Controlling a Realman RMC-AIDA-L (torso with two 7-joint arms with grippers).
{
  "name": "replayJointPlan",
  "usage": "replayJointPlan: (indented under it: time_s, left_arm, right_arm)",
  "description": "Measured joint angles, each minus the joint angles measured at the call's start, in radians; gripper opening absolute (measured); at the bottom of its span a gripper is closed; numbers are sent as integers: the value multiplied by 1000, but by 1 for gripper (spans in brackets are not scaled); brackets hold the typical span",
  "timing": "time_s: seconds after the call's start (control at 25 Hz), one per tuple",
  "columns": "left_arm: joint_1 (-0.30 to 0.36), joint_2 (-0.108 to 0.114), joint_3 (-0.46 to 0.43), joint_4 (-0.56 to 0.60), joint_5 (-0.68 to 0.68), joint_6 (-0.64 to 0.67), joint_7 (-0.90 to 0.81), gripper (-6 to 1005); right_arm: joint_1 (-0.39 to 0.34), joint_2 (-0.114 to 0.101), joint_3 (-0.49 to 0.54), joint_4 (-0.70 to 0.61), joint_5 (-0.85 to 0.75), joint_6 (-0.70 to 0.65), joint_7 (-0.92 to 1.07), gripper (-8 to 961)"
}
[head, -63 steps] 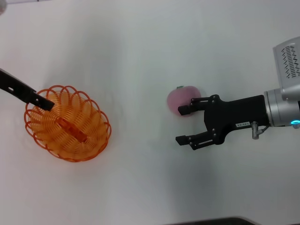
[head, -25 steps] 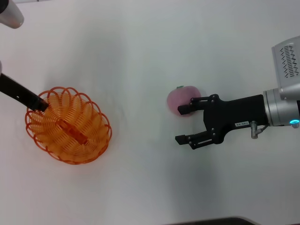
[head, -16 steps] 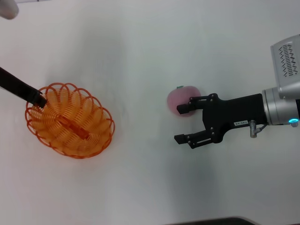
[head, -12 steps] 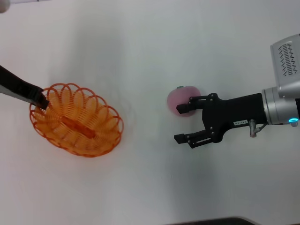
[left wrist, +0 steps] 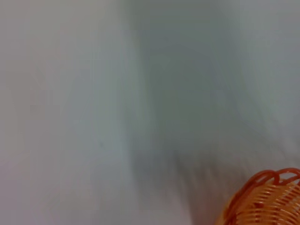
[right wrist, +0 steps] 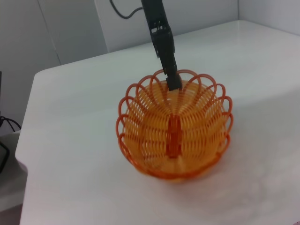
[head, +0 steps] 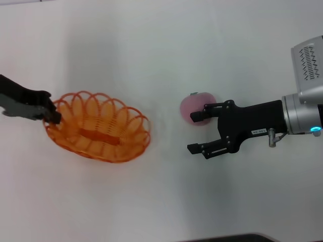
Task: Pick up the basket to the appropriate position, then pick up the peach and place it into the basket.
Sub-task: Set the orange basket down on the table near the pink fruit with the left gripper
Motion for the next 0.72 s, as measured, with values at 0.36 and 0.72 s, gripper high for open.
replayJointPlan:
  time_s: [0.36,0.72]
  left_arm:
    - [72,-64,-121,35,-148,6,-30,58]
    - [157,-133,-93,101,-207,-47,-50,57]
  right_arm:
    - [0,0,0,0,0,0,6,866]
    - [-5,0,0,0,0,-1,6,866]
